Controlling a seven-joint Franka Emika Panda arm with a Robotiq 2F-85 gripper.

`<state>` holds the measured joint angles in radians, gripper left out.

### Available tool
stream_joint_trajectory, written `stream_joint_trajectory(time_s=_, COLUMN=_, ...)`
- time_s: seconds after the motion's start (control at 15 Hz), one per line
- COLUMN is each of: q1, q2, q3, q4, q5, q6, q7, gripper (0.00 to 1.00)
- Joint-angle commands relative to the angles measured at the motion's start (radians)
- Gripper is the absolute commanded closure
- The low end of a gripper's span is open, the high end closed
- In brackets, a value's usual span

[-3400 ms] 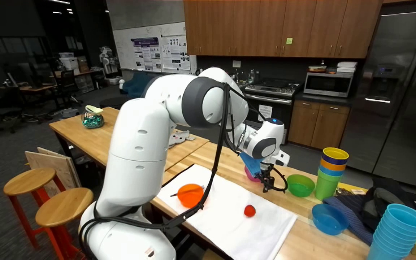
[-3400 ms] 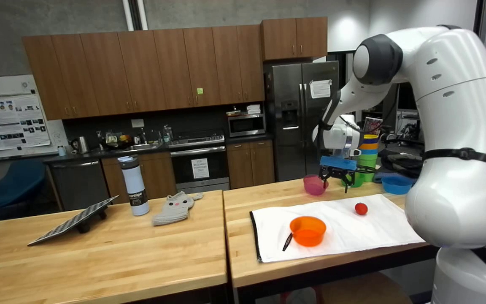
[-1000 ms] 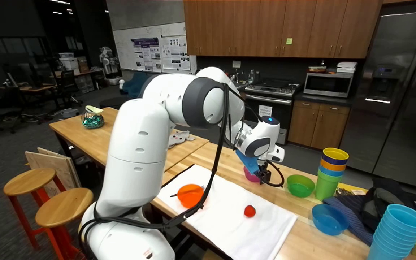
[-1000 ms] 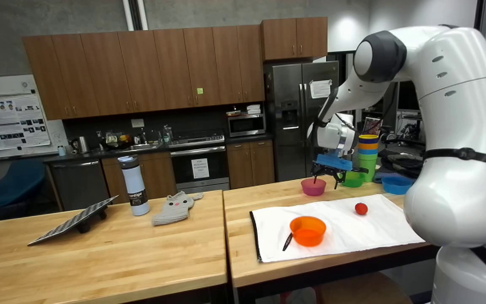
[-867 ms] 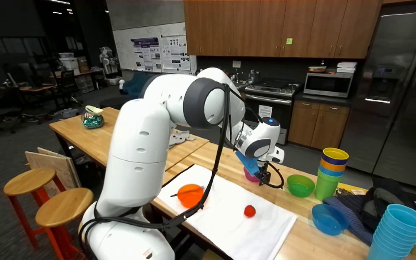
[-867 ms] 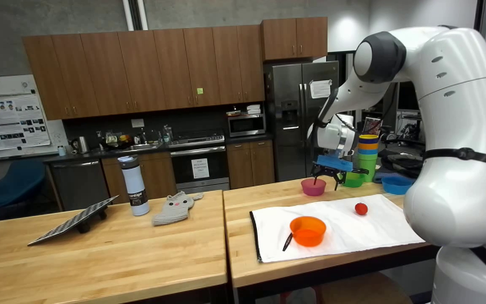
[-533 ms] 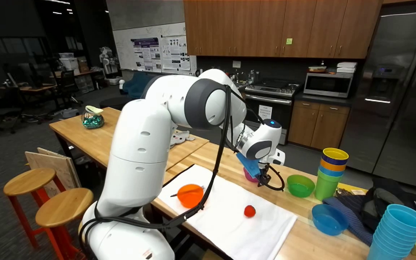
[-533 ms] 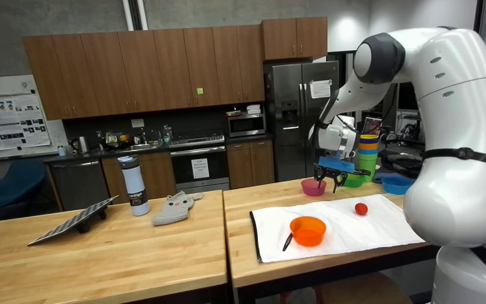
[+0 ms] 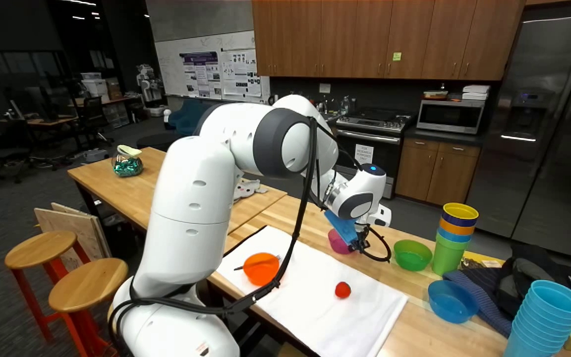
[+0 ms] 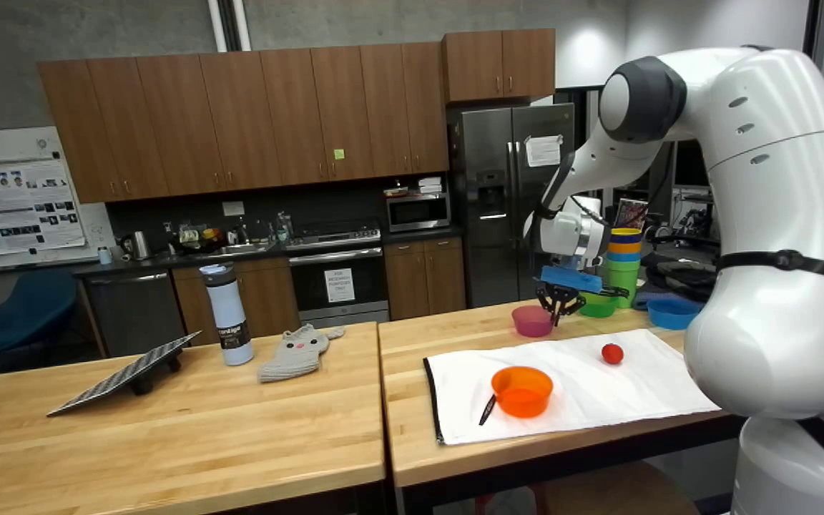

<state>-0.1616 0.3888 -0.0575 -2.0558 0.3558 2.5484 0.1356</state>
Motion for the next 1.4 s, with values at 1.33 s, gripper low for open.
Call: stream_joint_trajectory(time_s=1.33, q1=0.064, q2=-0.419, q3=-0.114, q4=-0.314, q5=-0.471, q6=-0.095, q7=0.111, gripper=0.99)
